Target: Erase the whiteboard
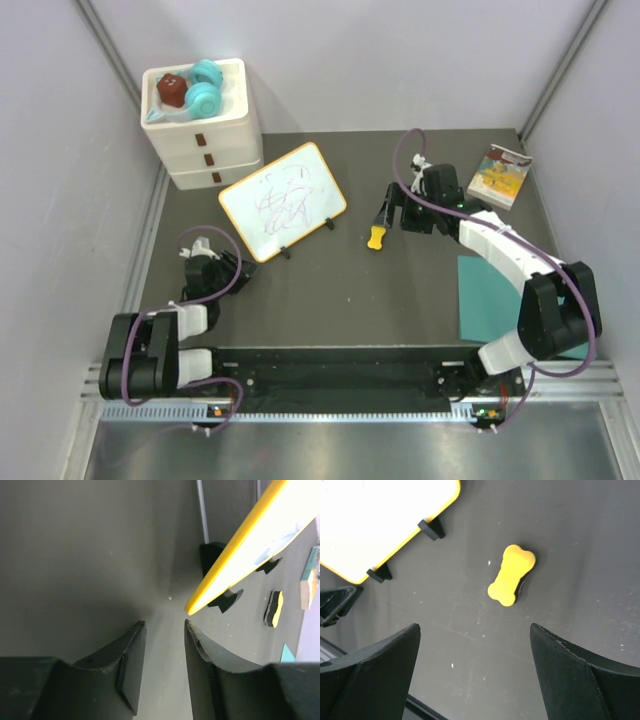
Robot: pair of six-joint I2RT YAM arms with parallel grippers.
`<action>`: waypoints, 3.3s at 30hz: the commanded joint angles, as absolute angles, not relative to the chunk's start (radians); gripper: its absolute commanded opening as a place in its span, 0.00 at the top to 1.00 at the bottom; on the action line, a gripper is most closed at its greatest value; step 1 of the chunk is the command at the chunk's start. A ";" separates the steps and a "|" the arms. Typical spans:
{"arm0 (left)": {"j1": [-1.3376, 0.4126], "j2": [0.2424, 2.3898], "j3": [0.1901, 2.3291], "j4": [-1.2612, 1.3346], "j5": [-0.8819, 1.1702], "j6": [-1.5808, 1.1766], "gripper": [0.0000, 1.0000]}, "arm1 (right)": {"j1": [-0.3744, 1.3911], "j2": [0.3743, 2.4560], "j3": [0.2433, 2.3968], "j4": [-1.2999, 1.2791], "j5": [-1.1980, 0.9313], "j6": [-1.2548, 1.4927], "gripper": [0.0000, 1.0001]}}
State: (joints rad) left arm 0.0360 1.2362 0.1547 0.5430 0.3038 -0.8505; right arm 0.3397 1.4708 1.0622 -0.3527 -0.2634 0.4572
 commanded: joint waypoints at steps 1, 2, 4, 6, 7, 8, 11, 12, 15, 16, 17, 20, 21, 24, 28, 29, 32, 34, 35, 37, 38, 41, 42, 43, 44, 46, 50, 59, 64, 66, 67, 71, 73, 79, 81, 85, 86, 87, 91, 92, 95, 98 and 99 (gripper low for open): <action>0.040 1.305 0.130 0.684 0.316 -0.851 0.59 | 0.368 1.476 1.117 -0.348 -0.253 0.472 0.12; 0.040 1.313 0.123 0.699 0.318 -0.853 0.60 | 0.370 1.476 1.114 -0.347 -0.253 0.472 0.12; 0.038 1.335 0.115 0.736 0.308 -0.862 0.61 | 0.371 1.476 1.111 -0.350 -0.252 0.476 0.12; 0.040 1.360 0.095 0.799 0.310 -0.871 0.61 | 0.373 1.479 1.108 -0.350 -0.249 0.476 0.12; 0.040 1.373 0.094 0.819 0.314 -0.874 0.61 | 0.374 1.479 1.108 -0.353 -0.249 0.476 0.12; 0.038 1.381 0.095 0.834 0.336 -0.867 0.61 | 0.376 1.483 1.108 -0.353 -0.250 0.476 0.12; 0.040 1.397 0.095 0.865 0.360 -0.867 0.62 | 0.380 1.493 1.108 -0.353 -0.247 0.476 0.12; 0.040 1.397 0.097 0.864 0.370 -0.861 0.63 | 0.382 1.496 1.111 -0.354 -0.248 0.476 0.12; 0.040 1.372 0.077 0.874 0.382 -0.856 0.64 | 0.385 1.505 1.117 -0.351 -0.247 0.477 0.12; 0.038 1.362 0.072 0.867 0.382 -0.857 0.64 | 0.387 1.508 1.121 -0.351 -0.247 0.480 0.12; 0.040 1.349 0.061 0.858 0.380 -0.856 0.64 | 0.388 1.511 1.123 -0.350 -0.248 0.479 0.12; 0.038 1.274 0.043 0.848 0.384 -0.851 0.60 | 0.394 1.514 1.121 -0.347 -0.247 0.482 0.12; 0.040 1.257 0.037 0.850 0.379 -0.850 0.59 | 0.396 1.517 1.120 -0.347 -0.247 0.479 0.12; 0.040 1.198 0.029 0.832 0.367 -0.831 0.50 | 0.396 1.520 1.118 -0.347 -0.244 0.477 0.12; 0.040 1.184 0.058 0.807 0.347 -0.812 0.46 | 0.396 1.525 1.112 -0.341 -0.247 0.479 0.12; 0.040 1.205 0.066 0.802 0.345 -0.810 0.46 | 0.396 1.526 1.112 -0.341 -0.247 0.480 0.13; 0.040 1.268 0.095 0.819 0.350 -0.810 0.48 | 0.396 1.532 1.114 -0.339 -0.250 0.482 0.12; 0.040 1.302 0.106 0.850 0.353 -0.811 0.48 | 0.396 1.532 1.114 -0.337 -0.250 0.482 0.12; 0.040 1.334 0.106 0.874 0.362 -0.815 0.49 | 0.397 1.534 1.114 -0.337 -0.250 0.482 0.12; 0.038 1.364 0.103 0.928 0.367 -0.824 0.49 | 0.396 1.535 1.115 -0.341 -0.249 0.479 0.12; 0.040 1.390 0.100 0.949 0.373 -0.827 0.49 | 0.397 1.536 1.115 -0.342 -0.250 0.477 0.12; 0.040 1.437 0.095 1.015 0.383 -0.842 0.48 | 0.396 1.537 1.112 -0.341 -0.247 0.474 0.12; 0.040 1.449 0.100 1.028 0.387 -0.845 0.49 | 0.397 1.537 1.112 -0.339 -0.247 0.474 0.12; 0.038 1.468 0.104 1.038 0.388 -0.848 0.49 | 0.396 1.539 1.111 -0.342 -0.247 0.474 0.12; 0.040 1.477 0.109 1.039 0.391 -0.851 0.49 | 0.397 1.542 1.111 -0.341 -0.247 0.474 0.12; 0.038 1.492 0.117 1.057 0.394 -0.854 0.49 | 0.397 1.543 1.109 -0.339 -0.250 0.472 0.12; 0.040 1.526 0.135 1.068 0.390 -0.854 0.51 | 0.396 1.545 1.100 -0.334 -0.249 0.476 0.12; 0.038 1.571 0.161 1.098 0.379 -0.857 0.56 | 0.400 1.552 1.066 -0.327 -0.252 0.488 0.13; 0.038 1.600 0.176 1.132 0.396 -0.854 0.56 | 0.411 1.569 1.066 -0.339 -0.241 0.500 0.15; 0.038 1.611 0.179 1.152 0.413 -0.853 0.55 | 0.417 1.574 1.068 -0.341 -0.238 0.502 0.15; 0.041 1.620 0.181 1.167 0.417 -0.851 0.55 | 0.420 1.574 1.068 -0.339 -0.238 0.503 0.15; 0.040 1.628 0.187 1.178 0.426 -0.850 0.55 | 0.426 1.580 1.071 -0.337 -0.238 0.506 0.16; 0.040 1.631 0.192 1.170 0.426 -0.848 0.55 | 0.428 1.582 1.071 -0.337 -0.238 0.509 0.16; 0.040 1.647 0.207 1.164 0.436 -0.845 0.66 | 0.433 1.583 1.071 -0.341 -0.232 0.512 0.16; 0.040 1.651 0.210 1.161 0.437 -0.844 0.68 | 0.433 1.583 1.072 -0.345 -0.229 0.512 0.16; 0.040 1.646 0.204 1.166 0.434 -0.844 0.70 | 0.434 1.583 1.072 -0.351 -0.221 0.511 0.16; 0.040 1.643 0.203 1.166 0.433 -0.848 0.70 | 0.434 1.585 1.072 -0.351 -0.219 0.514 0.16; 0.040 1.641 0.199 1.166 0.433 -0.847 0.70 | 0.434 1.585 1.072 -0.353 -0.218 0.514 0.16; 0.038 1.634 0.195 1.146 0.428 -0.850 0.71 | 0.436 1.591 1.074 -0.357 -0.212 0.522 0.18; 0.040 1.631 0.192 1.141 0.420 -0.850 0.71 | 0.436 1.594 1.077 -0.360 -0.209 0.525 0.18; 0.040 1.614 0.195 1.098 0.407 -0.847 0.72 | 0.439 1.609 1.088 -0.376 -0.189 0.537 0.18; 0.040 1.598 0.189 1.080 0.399 -0.845 0.72 | 0.440 1.635 1.124 -0.419 -0.160 0.558 0.18; 0.038 1.594 0.187 1.077 0.397 -0.842 0.72 | 0.440 1.656 1.138 -0.426 -0.158 0.558 0.18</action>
